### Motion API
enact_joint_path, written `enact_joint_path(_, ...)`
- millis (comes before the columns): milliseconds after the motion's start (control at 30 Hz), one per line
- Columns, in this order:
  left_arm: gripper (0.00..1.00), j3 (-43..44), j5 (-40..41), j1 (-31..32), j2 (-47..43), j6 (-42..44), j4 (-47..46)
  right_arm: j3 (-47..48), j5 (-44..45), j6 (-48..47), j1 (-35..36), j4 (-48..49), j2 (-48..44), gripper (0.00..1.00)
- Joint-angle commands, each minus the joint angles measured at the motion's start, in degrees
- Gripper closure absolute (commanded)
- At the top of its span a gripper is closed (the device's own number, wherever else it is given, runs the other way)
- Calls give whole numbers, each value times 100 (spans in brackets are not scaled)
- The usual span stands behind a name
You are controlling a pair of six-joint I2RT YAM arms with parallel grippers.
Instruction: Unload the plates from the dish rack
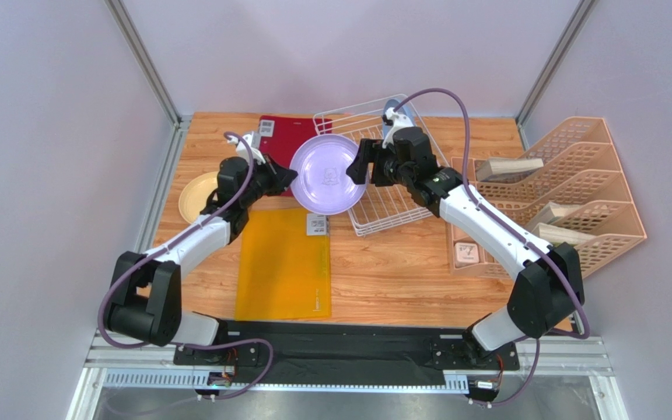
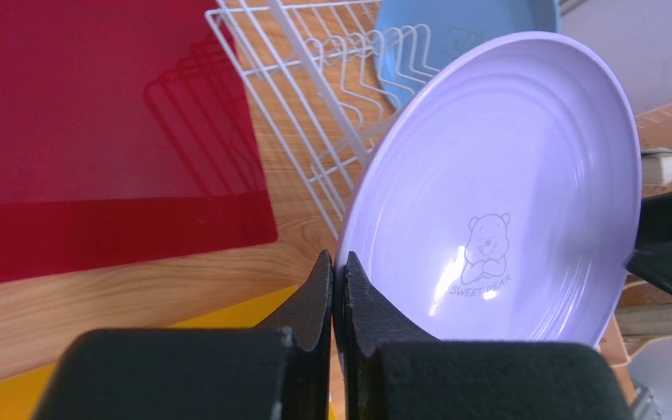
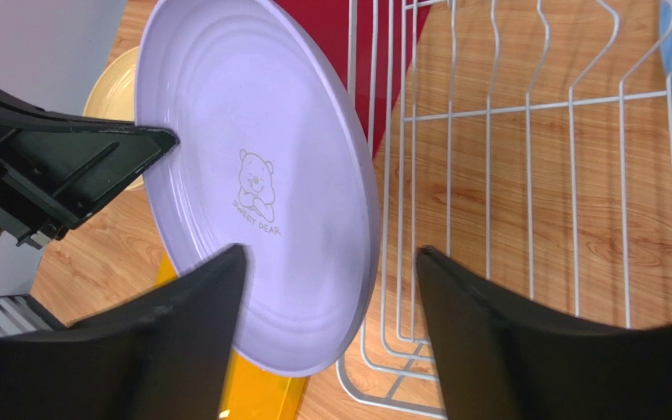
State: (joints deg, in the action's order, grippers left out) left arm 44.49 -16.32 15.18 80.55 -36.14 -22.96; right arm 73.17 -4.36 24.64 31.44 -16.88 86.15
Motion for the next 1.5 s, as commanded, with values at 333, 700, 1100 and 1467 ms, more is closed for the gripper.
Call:
enact_joint_path(333,100,-98,2351,-1033,-2113,871,2225,628,1087,-724,-296,-289,156,14)
enact_joint_path(700,100,-871,2194,-2554,-2158,890,2175,2069,1281,-1243,-604,-650,1719,14)
enact_joint_path(1100,100,-1126,2431,-3222,-1719,714,1760,2598,656,-1155,-780,-799,2468,15)
enact_joint_path(1467,100,-705,2062,-3768,-771,661,1664,2834,313,-1163,-780,-729,2853,15)
